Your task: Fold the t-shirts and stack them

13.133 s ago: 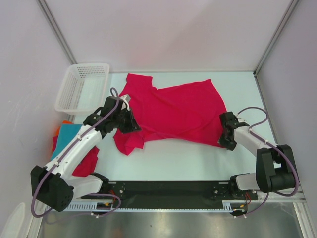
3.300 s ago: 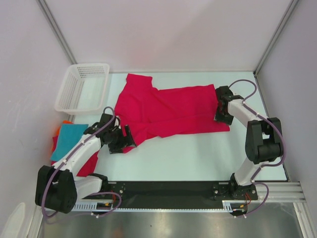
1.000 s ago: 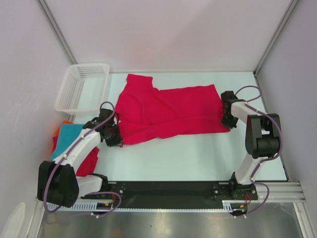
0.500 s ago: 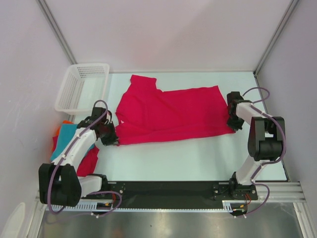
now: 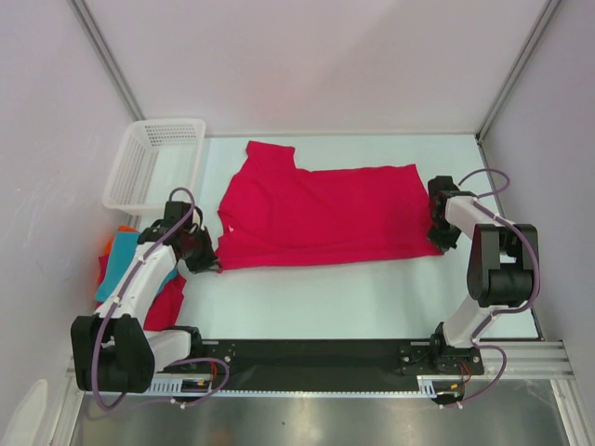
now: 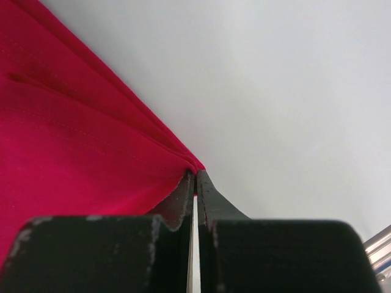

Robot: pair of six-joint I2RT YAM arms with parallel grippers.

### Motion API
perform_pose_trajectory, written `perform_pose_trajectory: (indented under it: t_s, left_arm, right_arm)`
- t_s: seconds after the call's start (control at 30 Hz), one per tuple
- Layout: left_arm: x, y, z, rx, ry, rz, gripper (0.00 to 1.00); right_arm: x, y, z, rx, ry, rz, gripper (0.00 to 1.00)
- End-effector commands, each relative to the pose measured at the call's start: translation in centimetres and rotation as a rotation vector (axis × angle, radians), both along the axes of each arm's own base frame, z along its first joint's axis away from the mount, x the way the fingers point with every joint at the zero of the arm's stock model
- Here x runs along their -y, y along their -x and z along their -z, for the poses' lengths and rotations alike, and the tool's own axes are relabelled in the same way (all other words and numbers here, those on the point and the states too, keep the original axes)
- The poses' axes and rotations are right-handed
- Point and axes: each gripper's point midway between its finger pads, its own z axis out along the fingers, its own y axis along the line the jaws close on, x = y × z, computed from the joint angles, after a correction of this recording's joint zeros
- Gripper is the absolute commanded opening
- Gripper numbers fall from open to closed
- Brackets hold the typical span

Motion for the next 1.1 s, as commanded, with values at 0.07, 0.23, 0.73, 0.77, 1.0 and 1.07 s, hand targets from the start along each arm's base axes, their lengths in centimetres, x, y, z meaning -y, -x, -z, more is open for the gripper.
perform_pose_trajectory:
  t_s: [0.07,0.23,0.73,0.77,1.0,1.07]
  left_arm:
    - [-0.4,-0.8,-2.1,0.062,-0.003,0.010,0.06]
    - [-0.4,-1.1,-3.6,0.097,0.005,0.016,0.44]
    - [0.7,-8.5,-5.8,0.152,0.060,0.048,0.75]
    - [0.2,-9.8,-6.3,0.169,0.071,0.034,0.76]
    - [-0.8,-18.7,-8.9,0.244,0.056,0.052,1.00]
    - [-0.4,-20.6,-7.7,0.250,0.115,0.010,1.00]
  right_arm:
    - [0.2,-0.1,-1.6,0.027,0.006,-0.002,0.11]
    - [-0.2,-0.3,-3.6,0.063,0.008,-0.017,0.34]
    - [-4.2,-7.2,-9.0,0.231,-0.056,-0.108,0.41]
    - [-4.4,-7.8,-8.1,0.207,-0.056,-0.115,0.41]
    - [-7.8,-14.7,-11.2,0.482,-0.346,-0.222,0.66]
    - [-8.6,-16.0,-11.3,0.545,-0.484,-0.233,0.65]
